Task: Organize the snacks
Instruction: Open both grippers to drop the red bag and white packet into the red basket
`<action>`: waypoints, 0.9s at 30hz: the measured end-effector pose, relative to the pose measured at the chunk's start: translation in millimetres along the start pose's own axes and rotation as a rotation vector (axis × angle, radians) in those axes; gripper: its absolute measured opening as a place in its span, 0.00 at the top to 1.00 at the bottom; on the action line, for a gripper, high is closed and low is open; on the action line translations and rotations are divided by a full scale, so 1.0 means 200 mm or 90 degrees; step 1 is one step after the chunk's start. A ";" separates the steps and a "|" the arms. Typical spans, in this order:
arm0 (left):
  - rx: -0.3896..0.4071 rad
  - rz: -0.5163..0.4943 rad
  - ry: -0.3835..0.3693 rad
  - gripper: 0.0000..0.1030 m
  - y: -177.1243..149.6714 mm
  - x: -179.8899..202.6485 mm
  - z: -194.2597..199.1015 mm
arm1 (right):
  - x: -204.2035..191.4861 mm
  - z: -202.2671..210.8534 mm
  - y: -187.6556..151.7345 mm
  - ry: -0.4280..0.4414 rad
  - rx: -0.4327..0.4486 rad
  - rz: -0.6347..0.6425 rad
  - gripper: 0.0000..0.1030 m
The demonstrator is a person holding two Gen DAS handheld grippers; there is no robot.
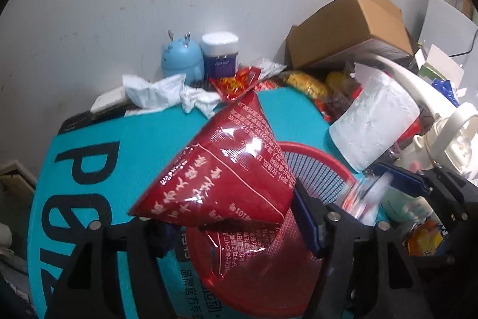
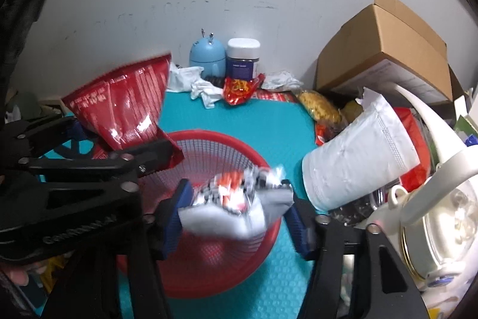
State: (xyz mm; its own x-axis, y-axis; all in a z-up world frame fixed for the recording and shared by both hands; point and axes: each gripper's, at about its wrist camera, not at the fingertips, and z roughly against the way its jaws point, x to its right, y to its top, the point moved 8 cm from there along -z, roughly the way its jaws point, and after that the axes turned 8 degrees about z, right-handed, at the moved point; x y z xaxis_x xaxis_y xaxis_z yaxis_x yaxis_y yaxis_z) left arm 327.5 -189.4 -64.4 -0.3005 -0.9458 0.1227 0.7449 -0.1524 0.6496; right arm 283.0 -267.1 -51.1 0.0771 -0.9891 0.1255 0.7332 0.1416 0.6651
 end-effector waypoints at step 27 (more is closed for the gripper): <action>0.086 -0.019 0.009 0.32 0.05 0.07 0.45 | -0.02 0.40 0.07 -0.030 0.075 0.006 0.28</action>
State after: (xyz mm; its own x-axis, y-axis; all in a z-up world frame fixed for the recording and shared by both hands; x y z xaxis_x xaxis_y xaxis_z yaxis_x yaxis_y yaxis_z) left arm 277.3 -178.8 12.2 -0.3118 -0.9457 0.0916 0.6481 -0.1412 0.7483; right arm 239.4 -258.6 17.1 0.0497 -0.9849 0.1657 0.6481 0.1580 0.7449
